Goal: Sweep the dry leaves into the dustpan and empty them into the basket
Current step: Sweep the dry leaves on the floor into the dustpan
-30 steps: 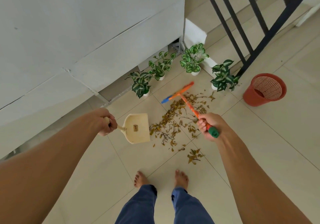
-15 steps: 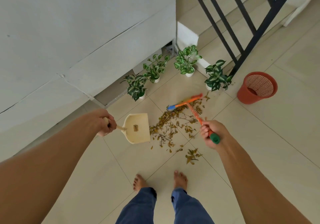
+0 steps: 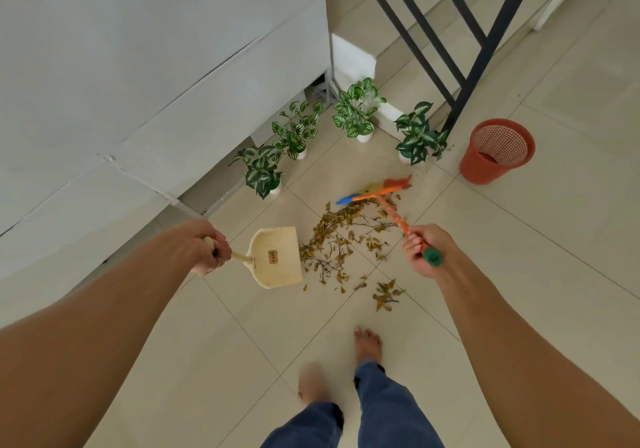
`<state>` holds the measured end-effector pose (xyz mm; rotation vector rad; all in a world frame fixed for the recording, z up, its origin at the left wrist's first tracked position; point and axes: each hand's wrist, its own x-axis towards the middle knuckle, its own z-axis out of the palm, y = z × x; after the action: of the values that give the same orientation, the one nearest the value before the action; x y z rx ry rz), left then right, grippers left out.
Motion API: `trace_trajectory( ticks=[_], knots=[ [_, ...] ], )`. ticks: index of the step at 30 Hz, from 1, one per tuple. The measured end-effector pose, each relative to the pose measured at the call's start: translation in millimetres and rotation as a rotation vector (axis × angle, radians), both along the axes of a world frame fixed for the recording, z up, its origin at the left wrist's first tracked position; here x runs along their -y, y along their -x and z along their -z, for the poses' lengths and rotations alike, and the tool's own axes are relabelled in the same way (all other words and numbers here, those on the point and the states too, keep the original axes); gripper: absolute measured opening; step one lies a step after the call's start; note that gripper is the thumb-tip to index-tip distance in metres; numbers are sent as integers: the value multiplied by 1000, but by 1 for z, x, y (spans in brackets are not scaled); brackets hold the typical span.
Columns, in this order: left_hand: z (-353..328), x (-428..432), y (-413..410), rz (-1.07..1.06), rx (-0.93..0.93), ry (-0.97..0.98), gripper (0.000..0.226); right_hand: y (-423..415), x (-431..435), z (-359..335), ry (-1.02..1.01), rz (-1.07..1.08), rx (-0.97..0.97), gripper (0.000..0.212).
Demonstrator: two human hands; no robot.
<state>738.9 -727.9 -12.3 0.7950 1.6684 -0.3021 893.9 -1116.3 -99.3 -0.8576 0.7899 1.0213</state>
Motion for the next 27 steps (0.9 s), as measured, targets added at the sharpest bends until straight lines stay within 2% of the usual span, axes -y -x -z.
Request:
trace_trajectory(
  ticks=[1, 4, 5, 12, 15, 22, 27],
  knots=[
    [0, 20, 9, -132, 12, 38, 23, 12, 4, -6, -1, -1, 6, 14],
    [-3, 23, 22, -121, 70, 87, 20, 41, 9, -22, 3, -5, 36, 15],
    [-8, 25, 23, -142, 24, 56, 19, 47, 8, -24, -1, -5, 39, 16],
    [-15, 17, 39, -55, 29, 60, 21, 35, -22, 3, 69, 75, 64, 13],
    [-11, 15, 44, -42, 32, 39, 21, 37, -22, 12, 37, 119, 25, 18],
    [-5, 9, 49, -21, 47, 63, 22, 87, 1, -15, -17, 160, -19, 16],
    [-10, 7, 49, 18, 54, 48, 24, 77, 6, -19, -67, 204, -22, 21]
  ],
)
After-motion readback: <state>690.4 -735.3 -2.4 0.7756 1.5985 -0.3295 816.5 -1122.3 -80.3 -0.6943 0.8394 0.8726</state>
